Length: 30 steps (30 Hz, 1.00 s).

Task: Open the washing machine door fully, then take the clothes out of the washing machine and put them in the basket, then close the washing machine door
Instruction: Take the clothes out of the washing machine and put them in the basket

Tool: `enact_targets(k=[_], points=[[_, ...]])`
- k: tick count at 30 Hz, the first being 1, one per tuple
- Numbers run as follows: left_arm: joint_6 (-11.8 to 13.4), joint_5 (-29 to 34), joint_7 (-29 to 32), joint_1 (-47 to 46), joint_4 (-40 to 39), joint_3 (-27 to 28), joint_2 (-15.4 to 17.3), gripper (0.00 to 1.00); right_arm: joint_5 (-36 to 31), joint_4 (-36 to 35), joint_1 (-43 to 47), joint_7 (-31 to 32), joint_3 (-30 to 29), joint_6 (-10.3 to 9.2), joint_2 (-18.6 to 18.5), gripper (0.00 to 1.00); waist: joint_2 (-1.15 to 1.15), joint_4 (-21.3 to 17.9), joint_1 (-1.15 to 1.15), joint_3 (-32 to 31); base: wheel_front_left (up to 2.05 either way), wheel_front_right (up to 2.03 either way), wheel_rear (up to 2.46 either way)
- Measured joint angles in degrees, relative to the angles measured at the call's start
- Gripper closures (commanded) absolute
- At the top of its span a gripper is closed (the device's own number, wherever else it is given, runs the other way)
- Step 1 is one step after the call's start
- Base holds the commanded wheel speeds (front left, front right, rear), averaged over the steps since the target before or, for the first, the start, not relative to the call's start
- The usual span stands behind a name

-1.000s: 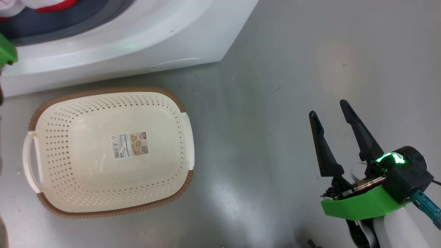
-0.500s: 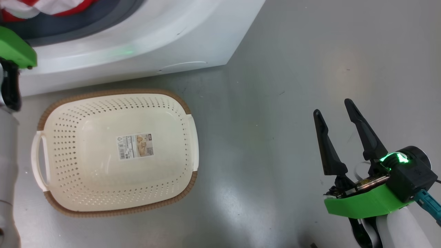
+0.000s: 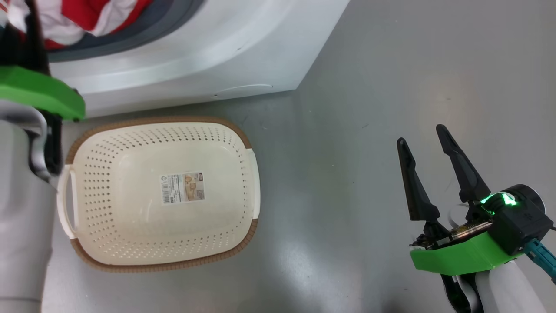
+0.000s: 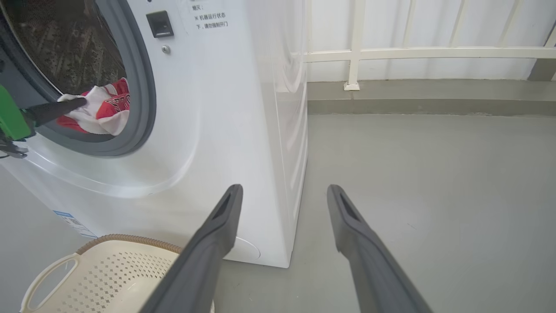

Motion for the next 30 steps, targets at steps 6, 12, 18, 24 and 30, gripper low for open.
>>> enact_targets(k=[6, 12, 18, 24, 30], points=[[2.8, 0.8, 0.9, 7.3, -8.8, -0.8, 0.1, 1.00, 0.0, 0.1, 0.0, 0.0, -0.1, 0.00, 0.0, 0.00, 0.00, 0.5, 0.00, -1.5, 0.00, 0.00, 0.00], [4.2, 0.6, 2.2, 13.6, -16.3, -0.8, 0.3, 1.00, 0.0, 0.2, 0.1, 0.0, -0.4, 0.00, 0.0, 0.00, 0.00, 1.3, 0.00, -3.2, 0.00, 0.00, 0.00], [5.9, 0.2, 3.2, 18.7, -22.2, -0.9, 0.6, 1.00, 0.0, 0.2, 0.3, 0.0, -0.7, 0.00, -0.1, 0.00, 0.00, 2.0, 0.00, -5.1, 0.00, 0.00, 0.00], [7.8, 0.3, 4.7, 22.6, -28.2, -1.6, 0.4, 1.00, 0.0, 0.0, 0.4, 0.0, -1.5, 0.00, -0.1, 0.00, 0.00, 2.7, 0.00, -5.9, 0.00, 0.00, 0.00], [9.7, 0.4, 6.2, 27.0, -35.3, -2.5, 0.4, 1.00, 0.0, -0.1, 0.6, 0.0, -1.9, 0.00, -0.1, 0.00, 0.00, 3.4, 0.00, -6.6, 0.00, 0.00, 0.00]])
